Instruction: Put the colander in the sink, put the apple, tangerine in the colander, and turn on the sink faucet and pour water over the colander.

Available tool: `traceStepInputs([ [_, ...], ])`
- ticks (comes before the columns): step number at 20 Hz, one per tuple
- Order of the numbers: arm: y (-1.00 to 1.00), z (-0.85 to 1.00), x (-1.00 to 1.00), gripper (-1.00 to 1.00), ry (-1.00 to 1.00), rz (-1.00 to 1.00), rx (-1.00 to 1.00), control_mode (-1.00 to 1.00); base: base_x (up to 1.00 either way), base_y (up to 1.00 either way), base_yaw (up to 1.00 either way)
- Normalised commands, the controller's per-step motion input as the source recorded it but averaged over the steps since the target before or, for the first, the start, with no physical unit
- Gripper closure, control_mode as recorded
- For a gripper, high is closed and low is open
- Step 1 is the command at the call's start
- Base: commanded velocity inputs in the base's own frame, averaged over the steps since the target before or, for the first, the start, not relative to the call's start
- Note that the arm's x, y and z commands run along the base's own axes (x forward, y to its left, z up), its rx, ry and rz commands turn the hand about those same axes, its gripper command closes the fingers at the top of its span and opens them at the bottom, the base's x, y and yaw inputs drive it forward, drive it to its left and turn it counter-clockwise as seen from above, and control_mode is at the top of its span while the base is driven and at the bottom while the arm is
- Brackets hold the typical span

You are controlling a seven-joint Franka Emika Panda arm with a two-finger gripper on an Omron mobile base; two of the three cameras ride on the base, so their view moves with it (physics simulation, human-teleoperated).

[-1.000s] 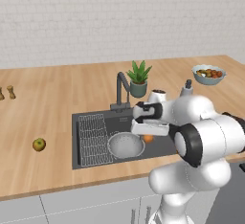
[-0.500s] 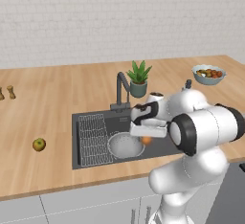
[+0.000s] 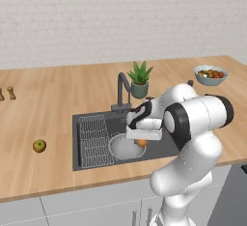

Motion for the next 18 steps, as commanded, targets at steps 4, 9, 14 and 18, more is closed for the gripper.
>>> traceStepInputs([
  [4,0.04,-0.28,0.19,1.0,0.0,0.0,0.0,-1.0,0.0,0.0,0.0],
  [9,0.0,-0.25,0.18,1.0,0.0,0.0,0.0,-1.0,0.0,0.0,0.0],
  [14,0.0,-0.16,0.17,1.0,0.0,0.0,0.0,-1.0,0.0,0.0,0.0],
  [18,0.0,-0.06,0.15,1.0,0.0,0.0,0.0,-1.0,0.0,0.0,0.0],
])
